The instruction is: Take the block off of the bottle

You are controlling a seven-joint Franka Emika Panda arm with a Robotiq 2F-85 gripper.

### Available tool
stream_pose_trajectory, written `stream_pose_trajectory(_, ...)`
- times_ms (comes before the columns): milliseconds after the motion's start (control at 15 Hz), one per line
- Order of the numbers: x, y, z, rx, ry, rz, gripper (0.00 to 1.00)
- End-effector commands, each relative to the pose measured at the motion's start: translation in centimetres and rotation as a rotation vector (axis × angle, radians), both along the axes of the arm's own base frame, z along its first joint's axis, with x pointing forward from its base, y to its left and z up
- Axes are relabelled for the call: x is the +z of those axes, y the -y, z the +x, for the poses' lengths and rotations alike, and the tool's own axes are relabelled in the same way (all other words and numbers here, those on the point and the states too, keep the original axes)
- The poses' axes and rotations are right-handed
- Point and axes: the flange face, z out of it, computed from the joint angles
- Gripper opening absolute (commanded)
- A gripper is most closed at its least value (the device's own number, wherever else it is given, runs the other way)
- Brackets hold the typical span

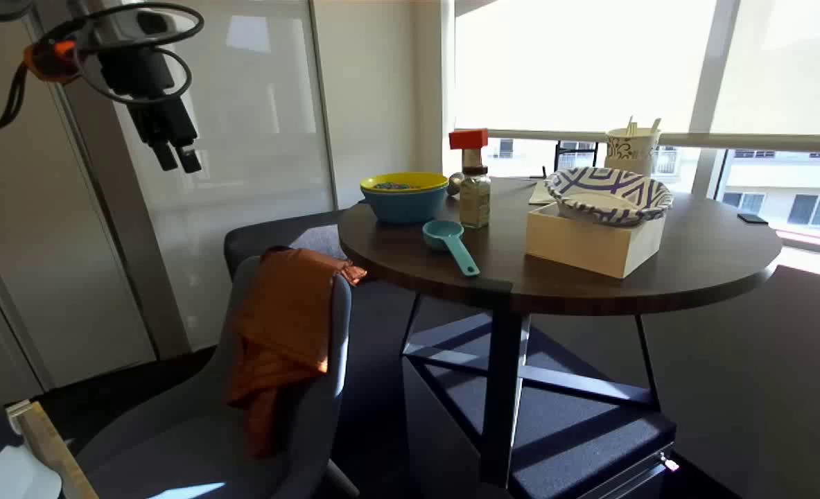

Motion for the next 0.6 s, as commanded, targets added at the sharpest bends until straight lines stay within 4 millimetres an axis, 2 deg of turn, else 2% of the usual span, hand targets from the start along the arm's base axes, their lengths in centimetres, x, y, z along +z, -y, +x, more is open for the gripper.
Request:
stream_pose_trajectory(0,0.09,0.01,0.01,0.0,-0.001,0.0,1.0)
stream_pose_trajectory(467,0.09,0.01,0.01,0.0,-0.001,0.0,1.0)
stream_pose_trajectory(533,0.22,0.57,0.52,-0.032,-0.001,0.03,1.0)
